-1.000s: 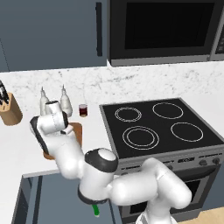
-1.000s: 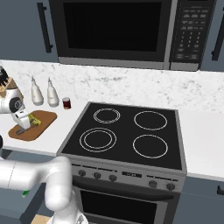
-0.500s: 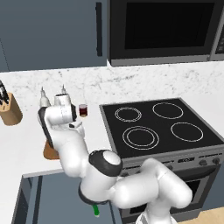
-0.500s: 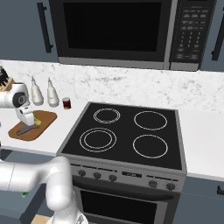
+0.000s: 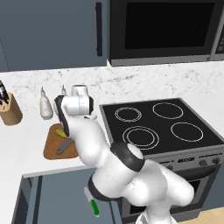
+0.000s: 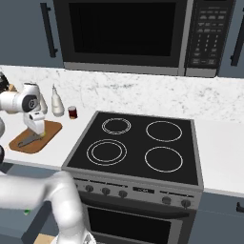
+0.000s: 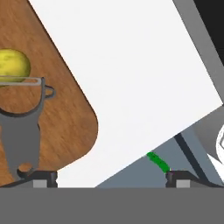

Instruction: Place the appropriate cutting tool for cutting the cucumber skin on the cutting board.

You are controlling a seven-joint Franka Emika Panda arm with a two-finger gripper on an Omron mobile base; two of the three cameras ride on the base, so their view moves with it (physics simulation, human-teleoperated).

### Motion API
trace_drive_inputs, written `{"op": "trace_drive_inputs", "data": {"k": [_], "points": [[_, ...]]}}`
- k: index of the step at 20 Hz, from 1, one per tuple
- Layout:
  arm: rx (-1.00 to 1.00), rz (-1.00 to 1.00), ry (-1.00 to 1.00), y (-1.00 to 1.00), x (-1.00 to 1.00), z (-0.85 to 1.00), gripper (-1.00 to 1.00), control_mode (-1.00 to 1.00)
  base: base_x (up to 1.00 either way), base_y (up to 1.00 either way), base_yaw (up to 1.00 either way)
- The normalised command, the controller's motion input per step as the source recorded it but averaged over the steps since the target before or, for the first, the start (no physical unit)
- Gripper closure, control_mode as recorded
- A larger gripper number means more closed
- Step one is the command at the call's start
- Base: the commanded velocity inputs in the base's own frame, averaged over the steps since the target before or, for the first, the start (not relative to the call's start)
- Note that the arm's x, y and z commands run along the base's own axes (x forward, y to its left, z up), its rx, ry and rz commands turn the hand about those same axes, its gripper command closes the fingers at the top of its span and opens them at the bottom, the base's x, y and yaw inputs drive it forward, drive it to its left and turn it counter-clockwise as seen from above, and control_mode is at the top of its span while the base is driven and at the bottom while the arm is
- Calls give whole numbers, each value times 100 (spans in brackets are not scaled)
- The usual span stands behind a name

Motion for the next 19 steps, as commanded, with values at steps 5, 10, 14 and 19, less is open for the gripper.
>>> {"op": "trace_drive_inputs", "data": {"k": [5,10,14,19], "points": [[6,-2,-4,-40,-33,24,-100,-100,0,0,0],[4,-3,-10,-35,-36,15,-100,-100,0,0,0],[3,-3,-14,-38,-38,14,-100,-100,0,0,0],[1,-3,-15,-34,-37,5,-100,-100,0,0,0]]}}
